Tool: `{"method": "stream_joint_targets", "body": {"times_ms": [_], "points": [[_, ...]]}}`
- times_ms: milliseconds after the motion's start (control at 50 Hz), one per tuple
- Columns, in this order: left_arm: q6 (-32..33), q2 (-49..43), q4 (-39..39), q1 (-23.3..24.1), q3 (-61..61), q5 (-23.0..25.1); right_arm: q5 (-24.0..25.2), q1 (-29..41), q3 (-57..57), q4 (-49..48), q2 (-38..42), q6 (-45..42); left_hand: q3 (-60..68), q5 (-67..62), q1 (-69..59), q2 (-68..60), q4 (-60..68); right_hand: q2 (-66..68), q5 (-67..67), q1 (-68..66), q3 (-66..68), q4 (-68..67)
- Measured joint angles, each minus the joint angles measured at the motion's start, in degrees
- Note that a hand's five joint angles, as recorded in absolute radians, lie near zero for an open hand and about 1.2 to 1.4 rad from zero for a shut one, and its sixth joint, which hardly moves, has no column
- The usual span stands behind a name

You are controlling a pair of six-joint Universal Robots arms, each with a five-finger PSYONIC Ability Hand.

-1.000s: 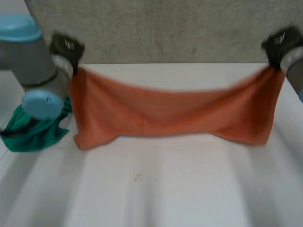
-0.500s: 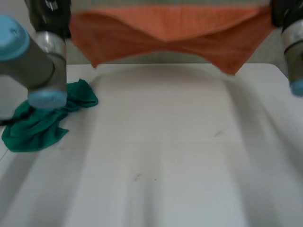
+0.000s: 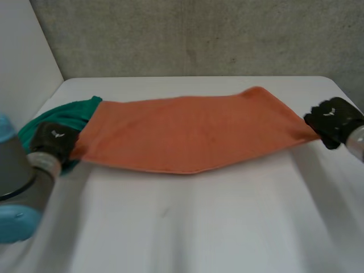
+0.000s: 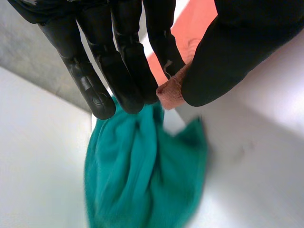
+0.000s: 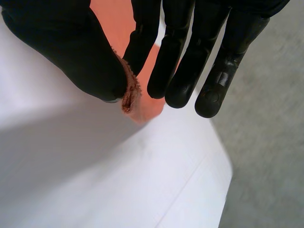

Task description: Fold the laundry.

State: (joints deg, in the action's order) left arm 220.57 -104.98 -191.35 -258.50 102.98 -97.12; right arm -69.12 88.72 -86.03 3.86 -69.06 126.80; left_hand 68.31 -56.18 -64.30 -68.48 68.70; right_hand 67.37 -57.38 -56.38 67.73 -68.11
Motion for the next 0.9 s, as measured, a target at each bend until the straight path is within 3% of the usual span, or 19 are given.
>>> {"method": "stream_joint_targets", "body": {"times_ms": [100, 200, 240, 520, 760, 900], "points": [[8.63, 8.63, 12.16, -2.50, 7.09, 0.47, -1.42, -5.41, -1.37, 19.88, -5.54, -6.23, 0.00, 0.00, 0.00, 0.00, 0.00, 0.00, 0.00, 0.00, 0.00, 0.00], [13.91, 12.87, 18.90, -2.93, 12.13, 2.83, -3.07, -9.30, -4.60, 31.39, -7.63, -14.02, 0.00, 0.00, 0.00, 0.00, 0.00, 0.00, 0.00, 0.00, 0.00, 0.00], [14.60, 13.49, 19.69, -2.81, 13.14, 3.84, -3.51, -9.93, -5.79, 31.78, -7.79, -15.52, 0.00, 0.00, 0.00, 0.00, 0.00, 0.00, 0.00, 0.00, 0.00, 0.00], [13.51, 8.39, 14.71, -2.02, 10.26, 5.79, -5.00, -9.15, -8.51, 21.35, -5.79, -13.37, 0.00, 0.00, 0.00, 0.00, 0.00, 0.00, 0.00, 0.00, 0.00, 0.00], [5.73, -11.64, 2.56, 1.72, -10.70, 4.15, -8.79, 0.09, -0.12, 0.80, 6.24, -6.57, 0.00, 0.00, 0.00, 0.00, 0.00, 0.00, 0.00, 0.00, 0.00, 0.00], [5.95, -26.82, -3.87, 3.75, -28.90, -1.89, -13.99, 6.02, 11.30, -11.17, 17.42, -6.16, 0.00, 0.00, 0.00, 0.00, 0.00, 0.00, 0.00, 0.00, 0.00, 0.00]]}}
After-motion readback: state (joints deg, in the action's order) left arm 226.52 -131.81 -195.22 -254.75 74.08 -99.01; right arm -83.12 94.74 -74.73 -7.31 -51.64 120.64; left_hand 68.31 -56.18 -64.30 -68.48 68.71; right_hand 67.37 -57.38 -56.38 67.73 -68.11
